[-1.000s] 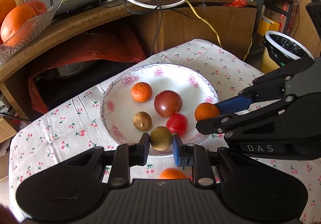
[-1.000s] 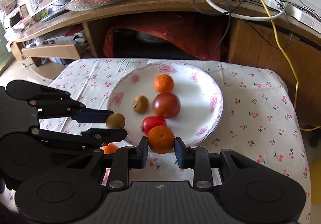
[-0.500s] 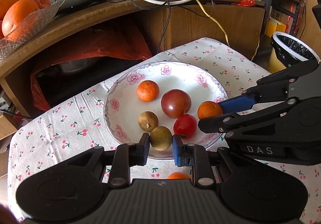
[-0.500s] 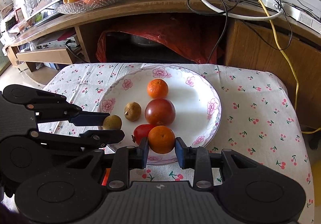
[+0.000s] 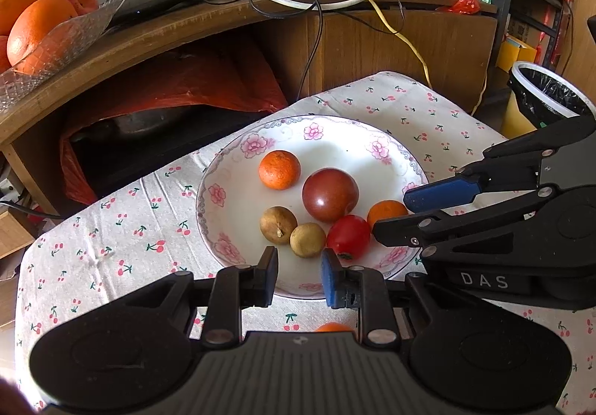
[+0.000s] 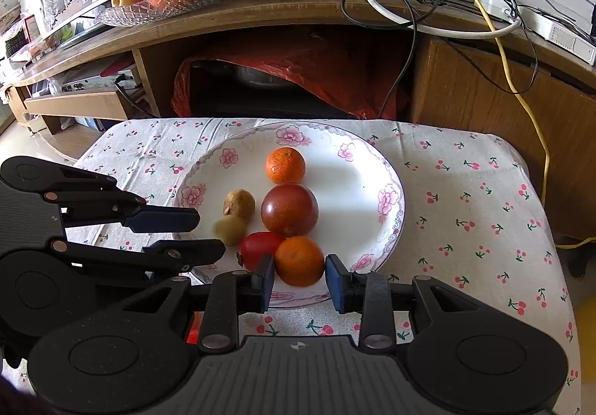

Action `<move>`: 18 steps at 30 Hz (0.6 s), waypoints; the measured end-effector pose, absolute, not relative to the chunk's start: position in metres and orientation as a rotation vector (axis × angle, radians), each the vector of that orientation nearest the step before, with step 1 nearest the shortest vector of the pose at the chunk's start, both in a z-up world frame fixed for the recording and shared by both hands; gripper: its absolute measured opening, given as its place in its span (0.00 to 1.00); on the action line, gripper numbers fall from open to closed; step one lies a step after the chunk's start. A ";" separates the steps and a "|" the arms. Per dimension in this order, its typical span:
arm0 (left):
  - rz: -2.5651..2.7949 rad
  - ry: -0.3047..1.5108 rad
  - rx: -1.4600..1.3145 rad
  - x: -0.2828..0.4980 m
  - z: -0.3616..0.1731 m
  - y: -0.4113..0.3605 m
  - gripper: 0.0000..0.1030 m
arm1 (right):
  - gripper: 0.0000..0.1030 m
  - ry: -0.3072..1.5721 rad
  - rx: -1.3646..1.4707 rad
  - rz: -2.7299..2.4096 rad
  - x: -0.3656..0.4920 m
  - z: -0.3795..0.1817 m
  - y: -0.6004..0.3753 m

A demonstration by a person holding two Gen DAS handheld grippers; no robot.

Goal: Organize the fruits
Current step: 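Carry the kiwi and mandarin over the bowl and release both, then lift both open tools away from the bowl toward the loose tomatoes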

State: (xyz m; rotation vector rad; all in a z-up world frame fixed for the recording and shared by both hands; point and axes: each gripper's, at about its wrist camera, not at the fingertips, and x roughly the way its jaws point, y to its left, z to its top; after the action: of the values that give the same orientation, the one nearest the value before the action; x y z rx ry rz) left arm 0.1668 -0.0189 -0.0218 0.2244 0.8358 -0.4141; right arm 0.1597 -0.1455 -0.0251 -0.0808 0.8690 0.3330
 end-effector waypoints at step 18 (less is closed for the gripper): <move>-0.454 0.812 0.241 0.153 -0.011 -0.015 0.37 | 0.29 0.847 -0.076 0.345 0.149 -0.017 -0.147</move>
State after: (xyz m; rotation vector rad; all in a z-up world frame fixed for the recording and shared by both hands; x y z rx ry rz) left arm 0.1529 -0.0151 -0.0105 0.2414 0.8118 -0.4539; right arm 0.1494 -0.1469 -0.0169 -0.0763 0.8472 0.3445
